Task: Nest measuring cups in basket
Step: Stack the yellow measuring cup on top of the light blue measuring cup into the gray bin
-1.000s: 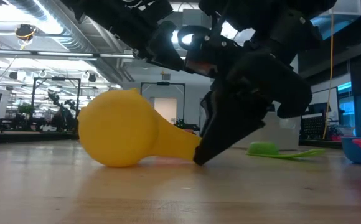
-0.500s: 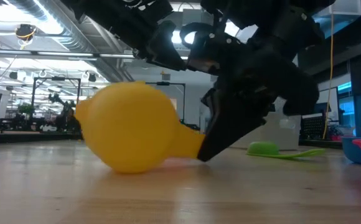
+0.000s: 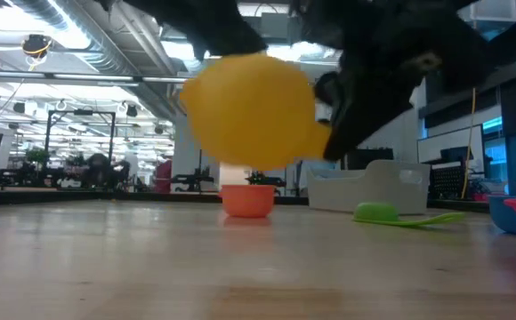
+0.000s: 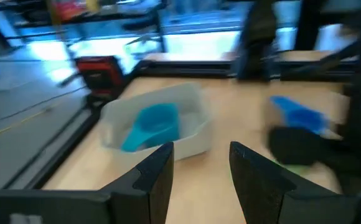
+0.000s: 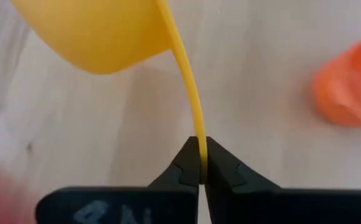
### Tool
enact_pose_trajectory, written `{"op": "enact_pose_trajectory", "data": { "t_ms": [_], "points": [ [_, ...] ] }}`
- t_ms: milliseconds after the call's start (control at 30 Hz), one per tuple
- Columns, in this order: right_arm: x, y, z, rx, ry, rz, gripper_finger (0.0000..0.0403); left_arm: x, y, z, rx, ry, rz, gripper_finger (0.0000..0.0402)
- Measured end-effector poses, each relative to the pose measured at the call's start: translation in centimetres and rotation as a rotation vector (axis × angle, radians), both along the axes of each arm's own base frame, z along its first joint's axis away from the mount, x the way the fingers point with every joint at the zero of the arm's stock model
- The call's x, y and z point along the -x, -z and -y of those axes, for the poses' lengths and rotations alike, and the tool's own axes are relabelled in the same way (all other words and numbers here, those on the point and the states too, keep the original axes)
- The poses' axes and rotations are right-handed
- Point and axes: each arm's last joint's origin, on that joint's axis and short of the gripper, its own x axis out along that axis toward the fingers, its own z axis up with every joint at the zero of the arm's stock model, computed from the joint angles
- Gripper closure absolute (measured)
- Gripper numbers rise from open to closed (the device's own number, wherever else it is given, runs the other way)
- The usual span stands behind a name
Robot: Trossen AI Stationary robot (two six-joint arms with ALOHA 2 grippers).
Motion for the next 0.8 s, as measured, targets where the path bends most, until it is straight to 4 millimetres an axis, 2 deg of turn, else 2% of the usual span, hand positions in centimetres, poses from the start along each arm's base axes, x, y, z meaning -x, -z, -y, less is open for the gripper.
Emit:
{"op": "enact_pose_trajectory", "data": {
  "t_ms": [233, 367, 467, 800],
  "points": [
    [2.3, -4.4, 1.2, 0.168, -0.042, 0.058, 0.0396, 2.8, -3.8, 0.9, 0.097, 0.374, 0.11, 0.0253],
    [3.2, -6.7, 1.6, 0.225, -0.138, 0.138, 0.0396, 3.9, -5.0, 1.5, 0.172, 0.573, 0.155, 0.0253],
    [3.3, -8.1, 2.0, 0.252, -0.181, 0.213, 0.0394, 4.4, -5.4, 2.0, 0.192, 0.655, 0.162, 0.0253],
    [2.4, -9.2, 4.1, 0.364, -0.164, 0.294, 0.0392, 4.5, -5.1, 4.1, 0.202, 0.736, 0.138, 0.0253]
  ]
}}
